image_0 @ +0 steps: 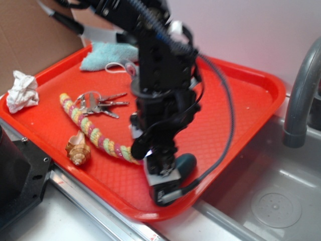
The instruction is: Grab the plastic pickle.
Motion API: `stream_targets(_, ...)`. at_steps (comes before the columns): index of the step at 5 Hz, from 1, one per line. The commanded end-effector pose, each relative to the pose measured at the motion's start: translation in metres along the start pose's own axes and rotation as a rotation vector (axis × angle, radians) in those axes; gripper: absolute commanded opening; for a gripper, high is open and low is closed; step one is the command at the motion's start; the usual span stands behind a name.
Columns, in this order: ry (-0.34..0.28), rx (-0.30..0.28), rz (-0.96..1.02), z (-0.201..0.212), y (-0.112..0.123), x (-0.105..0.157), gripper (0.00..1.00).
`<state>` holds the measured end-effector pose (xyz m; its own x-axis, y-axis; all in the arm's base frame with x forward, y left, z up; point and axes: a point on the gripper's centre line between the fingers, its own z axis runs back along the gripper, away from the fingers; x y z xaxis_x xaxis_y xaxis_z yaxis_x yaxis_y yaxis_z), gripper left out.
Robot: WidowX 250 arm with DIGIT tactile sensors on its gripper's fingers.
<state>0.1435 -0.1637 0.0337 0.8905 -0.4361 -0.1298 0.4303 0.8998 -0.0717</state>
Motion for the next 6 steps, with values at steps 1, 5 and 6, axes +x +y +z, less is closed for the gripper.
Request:
stream_targets(1,-0.002,-0.020,0.011,-0.011,0.002,-0.016,1.00)
stream_targets(5,0.020,0.102,-0.078,-0.004,0.000,-0.017,0.00)
stream_targets(6,0.016,0.116,-0.079,-0.003,-0.002,-0.028,0.00)
